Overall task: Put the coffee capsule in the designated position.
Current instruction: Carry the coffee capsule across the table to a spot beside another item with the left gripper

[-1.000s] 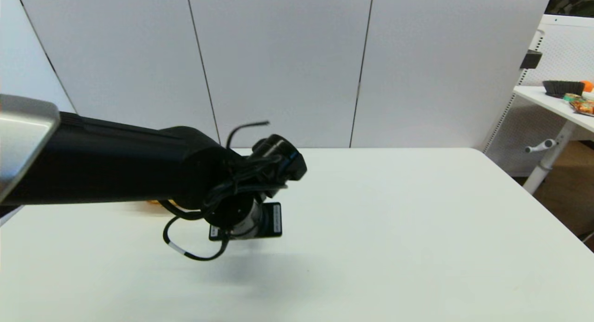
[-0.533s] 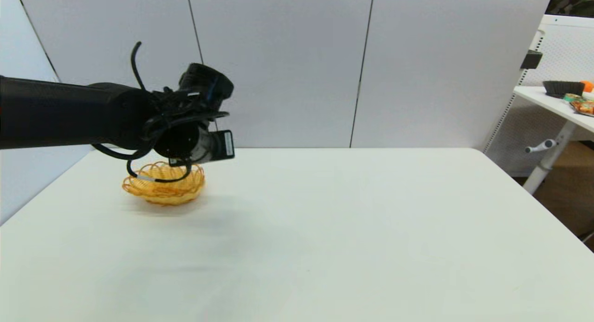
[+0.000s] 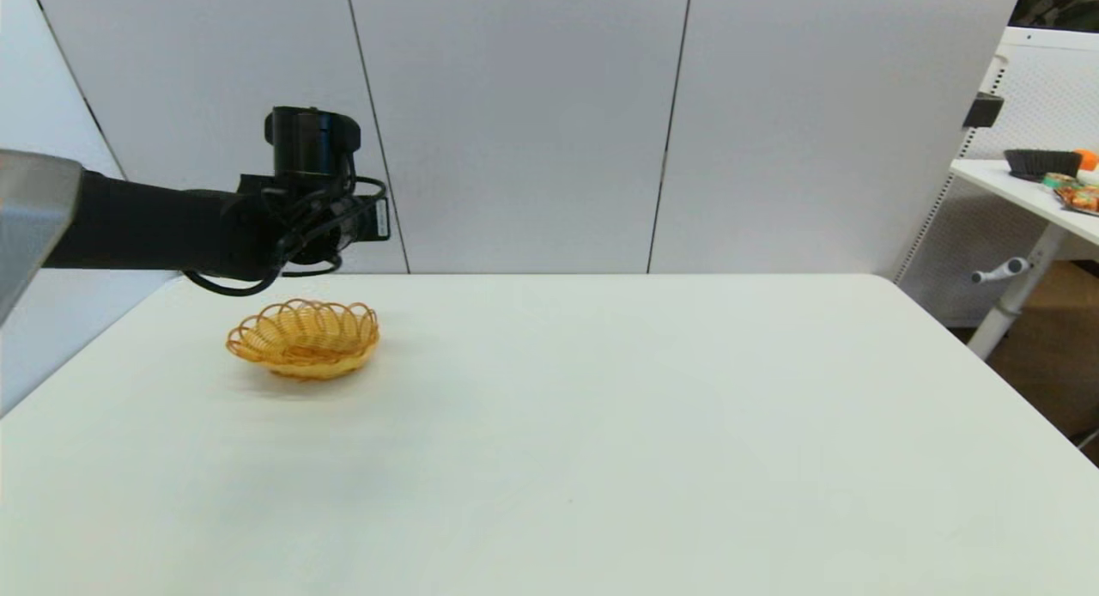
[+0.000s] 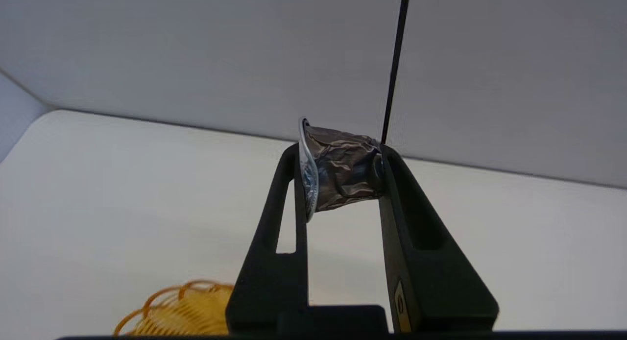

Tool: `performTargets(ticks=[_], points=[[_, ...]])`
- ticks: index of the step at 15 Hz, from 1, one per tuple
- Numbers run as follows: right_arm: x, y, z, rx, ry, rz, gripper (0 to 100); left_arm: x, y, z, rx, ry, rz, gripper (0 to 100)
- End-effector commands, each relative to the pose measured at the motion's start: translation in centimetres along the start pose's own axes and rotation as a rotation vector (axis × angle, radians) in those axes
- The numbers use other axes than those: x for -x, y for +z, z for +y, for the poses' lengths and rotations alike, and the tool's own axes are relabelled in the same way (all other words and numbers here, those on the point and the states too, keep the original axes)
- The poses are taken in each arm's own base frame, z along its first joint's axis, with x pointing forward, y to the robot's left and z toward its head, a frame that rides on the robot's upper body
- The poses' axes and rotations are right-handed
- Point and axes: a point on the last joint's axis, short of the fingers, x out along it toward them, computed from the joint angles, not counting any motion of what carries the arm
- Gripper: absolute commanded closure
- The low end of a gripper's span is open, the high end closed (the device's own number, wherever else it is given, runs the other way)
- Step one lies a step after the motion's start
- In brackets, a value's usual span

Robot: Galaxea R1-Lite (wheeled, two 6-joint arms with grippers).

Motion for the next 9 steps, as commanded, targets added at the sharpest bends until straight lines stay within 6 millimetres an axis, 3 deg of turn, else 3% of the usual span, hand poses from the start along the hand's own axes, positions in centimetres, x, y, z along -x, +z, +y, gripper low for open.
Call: performTargets(ticks=[1,9], points=[[0.0,0.0,0.0,0.0,0.0,0.001,0,-2.5,-2.3,-0.4,-0.018,0.02,0.048,100],[0.0,0.0,0.0,0.0,0.0,0.0,0,-4.9,-3.8,2.7,-0.025,-0.023,0.14,100]])
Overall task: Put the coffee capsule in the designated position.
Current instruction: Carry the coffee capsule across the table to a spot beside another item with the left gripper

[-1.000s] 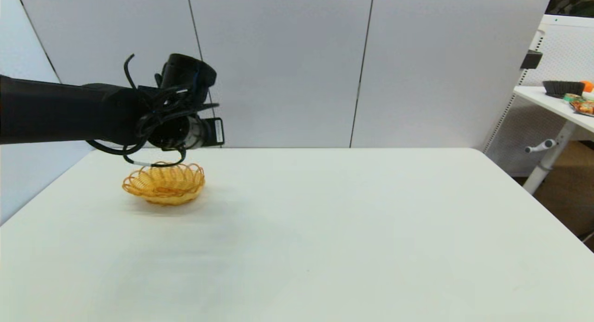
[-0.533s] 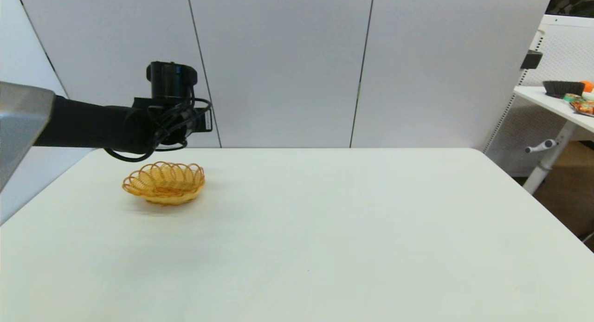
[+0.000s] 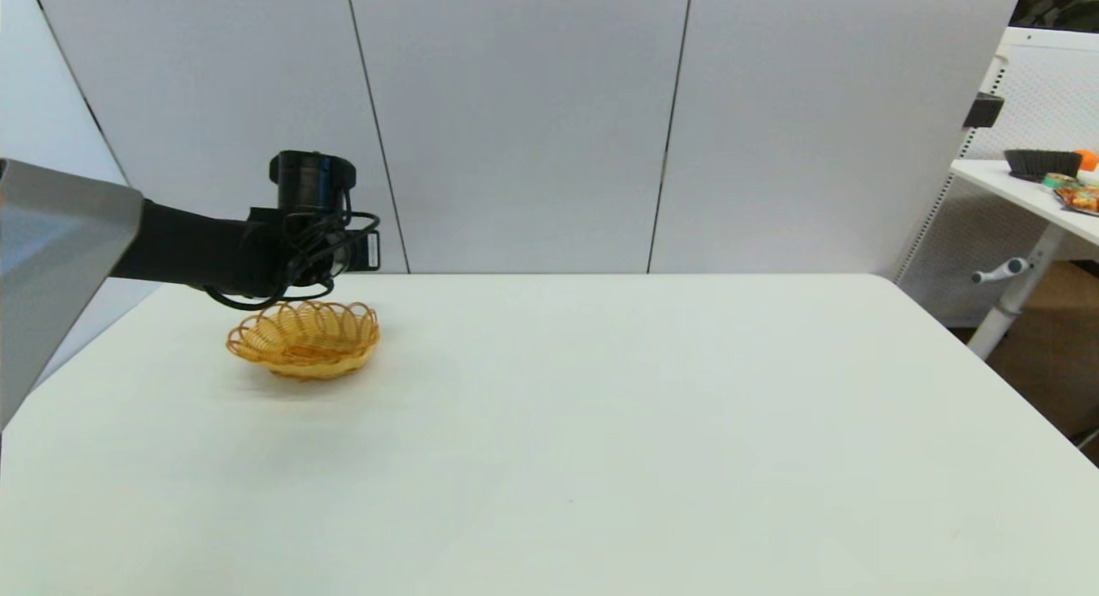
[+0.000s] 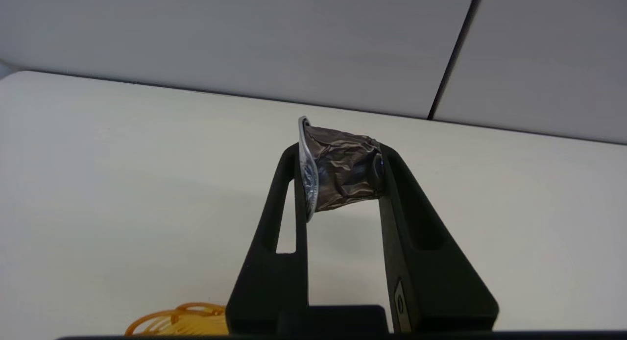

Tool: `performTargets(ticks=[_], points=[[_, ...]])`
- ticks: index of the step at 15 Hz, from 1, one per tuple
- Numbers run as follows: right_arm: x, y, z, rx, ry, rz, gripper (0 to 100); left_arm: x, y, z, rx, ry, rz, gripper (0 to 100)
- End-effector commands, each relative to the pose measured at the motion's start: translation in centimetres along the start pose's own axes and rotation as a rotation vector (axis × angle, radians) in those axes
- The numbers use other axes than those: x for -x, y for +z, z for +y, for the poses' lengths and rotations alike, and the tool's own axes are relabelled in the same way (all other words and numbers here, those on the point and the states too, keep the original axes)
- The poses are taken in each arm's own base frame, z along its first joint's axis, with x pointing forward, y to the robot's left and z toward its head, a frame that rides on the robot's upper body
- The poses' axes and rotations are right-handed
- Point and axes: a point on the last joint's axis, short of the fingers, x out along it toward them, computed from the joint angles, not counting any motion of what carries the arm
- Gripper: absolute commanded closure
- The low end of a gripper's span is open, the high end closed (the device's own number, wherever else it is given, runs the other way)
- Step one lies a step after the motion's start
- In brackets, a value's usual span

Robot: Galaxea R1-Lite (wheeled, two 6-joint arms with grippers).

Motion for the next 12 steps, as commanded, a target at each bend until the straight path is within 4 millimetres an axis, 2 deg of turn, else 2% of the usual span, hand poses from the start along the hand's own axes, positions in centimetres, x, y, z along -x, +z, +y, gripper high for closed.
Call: performTargets(ticks=[1,4,5,9,11,12], points=[[0.0,0.0,0.0,0.0,0.0,0.001,0,-0.7,-0.6,1.1,-0.006,-0.042,0.048,100],[0.0,0.0,0.0,0.0,0.0,0.0,0,-0.9,-0.8,1.5,-0.01,-0.031,0.07,100],[0.0,0.0,0.0,0.0,0.0,0.0,0,-0.9,-0.7,1.5,-0.01,-0.033,0.068,0],[0.0,0.0,0.0,0.0,0.0,0.001,0,-0.9,-0.6,2.1,-0.021,-0.026,0.07,0],[0.0,0.0,0.0,0.0,0.0,0.001,0,0.6,0.7,2.9,-0.048,-0.021,0.06,0],[0.0,0.0,0.0,0.0,0.0,0.001,0,2.2,1.9,4.1,-0.089,-0.013,0.05,0]])
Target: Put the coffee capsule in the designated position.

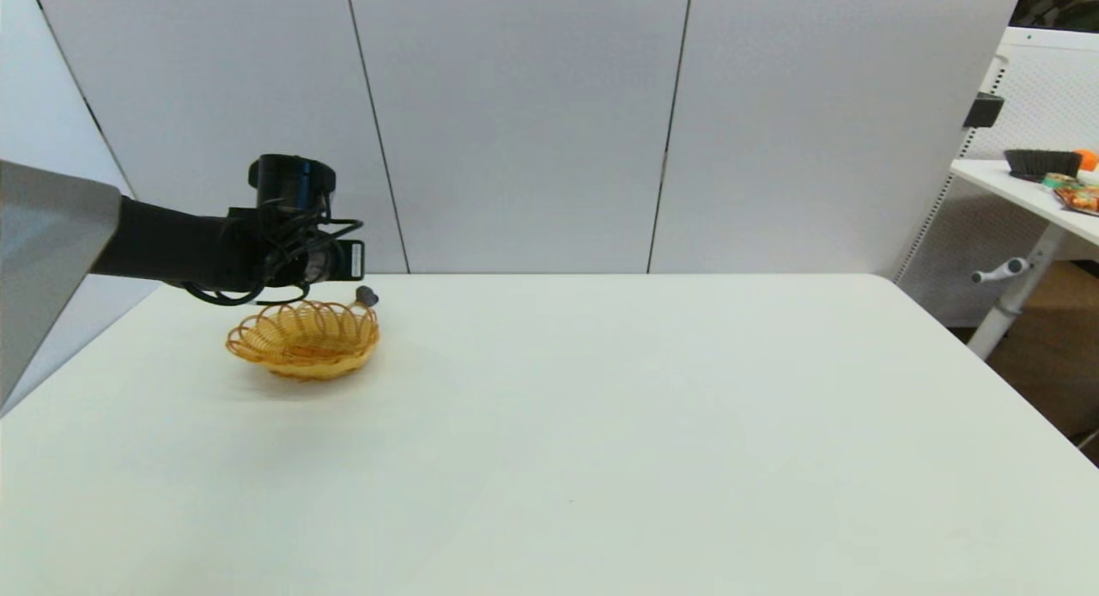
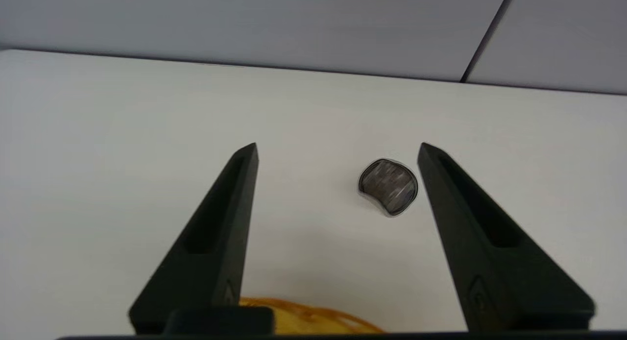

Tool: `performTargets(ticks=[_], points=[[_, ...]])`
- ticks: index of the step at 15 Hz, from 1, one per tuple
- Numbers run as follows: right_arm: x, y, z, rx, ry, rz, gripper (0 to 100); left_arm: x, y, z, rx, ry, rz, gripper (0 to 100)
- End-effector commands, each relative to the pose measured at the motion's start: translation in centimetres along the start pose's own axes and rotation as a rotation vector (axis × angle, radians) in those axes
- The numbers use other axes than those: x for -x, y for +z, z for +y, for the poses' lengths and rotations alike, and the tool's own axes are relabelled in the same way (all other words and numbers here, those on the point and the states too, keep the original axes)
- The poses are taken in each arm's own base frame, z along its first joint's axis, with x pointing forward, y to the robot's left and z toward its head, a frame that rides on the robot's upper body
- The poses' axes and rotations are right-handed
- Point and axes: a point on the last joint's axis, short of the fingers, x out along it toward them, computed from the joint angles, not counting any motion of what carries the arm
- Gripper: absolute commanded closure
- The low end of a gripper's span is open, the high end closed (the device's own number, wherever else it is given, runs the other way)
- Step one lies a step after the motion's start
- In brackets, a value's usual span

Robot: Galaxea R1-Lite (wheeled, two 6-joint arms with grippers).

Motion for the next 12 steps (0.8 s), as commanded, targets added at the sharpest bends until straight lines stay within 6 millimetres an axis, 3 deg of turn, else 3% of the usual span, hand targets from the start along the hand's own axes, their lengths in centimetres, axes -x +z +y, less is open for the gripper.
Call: performTargets(ticks=[1,3,6,8,10,12], points=[[0.0,0.0,0.0,0.0,0.0,0.0,0,5.3,2.9,2.7,-0.091,0.016,-0.027,0],[0.0,0.0,0.0,0.0,0.0,0.001,0,11.6,4.0,5.0,-0.15,0.007,-0.005,0],[0.0,0.0,0.0,0.0,0.0,0.001,0,22.9,1.6,8.2,-0.174,0.007,0.004,0],[0.0,0.0,0.0,0.0,0.0,0.001,0,28.9,-2.0,9.9,-0.173,0.009,-0.055,0],[0.0,0.0,0.0,0.0,0.0,0.0,0,34.4,-8.2,11.4,-0.163,-0.007,-0.134,0],[0.0,0.0,0.0,0.0,0.0,0.001,0,37.3,-13.1,12.1,-0.128,-0.071,-0.218,0]])
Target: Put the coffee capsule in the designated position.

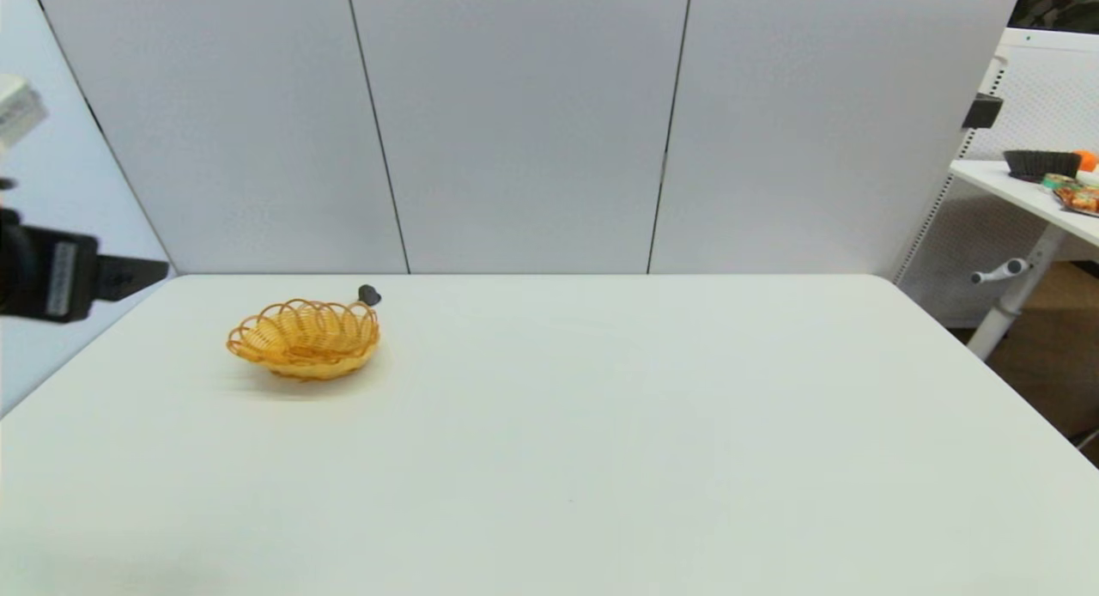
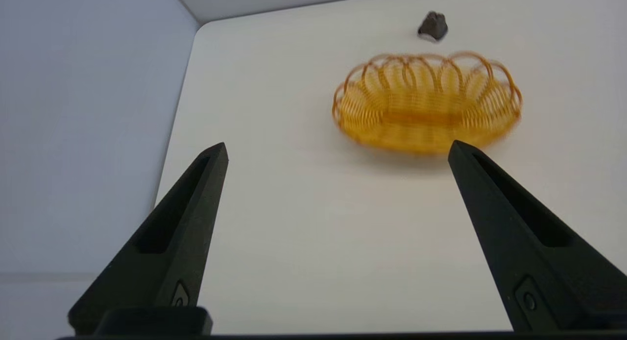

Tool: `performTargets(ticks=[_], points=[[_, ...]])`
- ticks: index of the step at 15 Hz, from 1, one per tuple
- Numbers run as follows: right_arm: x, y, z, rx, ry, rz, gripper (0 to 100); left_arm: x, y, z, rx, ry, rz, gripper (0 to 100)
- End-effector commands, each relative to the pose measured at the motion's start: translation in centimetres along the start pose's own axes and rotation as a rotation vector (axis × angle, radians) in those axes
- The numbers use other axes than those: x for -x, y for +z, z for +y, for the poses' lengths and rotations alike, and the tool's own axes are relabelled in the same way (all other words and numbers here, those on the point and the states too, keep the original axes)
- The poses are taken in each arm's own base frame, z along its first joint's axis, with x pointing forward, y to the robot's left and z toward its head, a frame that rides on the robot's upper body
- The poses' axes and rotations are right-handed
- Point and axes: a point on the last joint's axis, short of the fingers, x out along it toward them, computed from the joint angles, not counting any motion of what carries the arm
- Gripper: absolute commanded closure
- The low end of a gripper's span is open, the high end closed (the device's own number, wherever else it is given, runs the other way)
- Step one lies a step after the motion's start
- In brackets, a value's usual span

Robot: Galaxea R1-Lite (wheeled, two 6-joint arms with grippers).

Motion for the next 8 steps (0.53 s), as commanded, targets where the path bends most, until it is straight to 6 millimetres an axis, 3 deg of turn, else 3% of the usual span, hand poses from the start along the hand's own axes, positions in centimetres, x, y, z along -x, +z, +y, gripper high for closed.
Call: performTargets(ticks=[1,5,8], points=[[0.0,0.0,0.0,0.0,0.0,-0.001,0,11.7,-13.3,0.6,0.055,-0.065,-0.207,0],[0.0,0.0,0.0,0.0,0.0,0.001,0,14.6,-19.1,-0.6,0.128,-0.104,-0.391,0],[0.0,0.0,0.0,0.0,0.0,-0.001,0,14.5,-22.1,-1.2,0.137,-0.113,-0.442,0]])
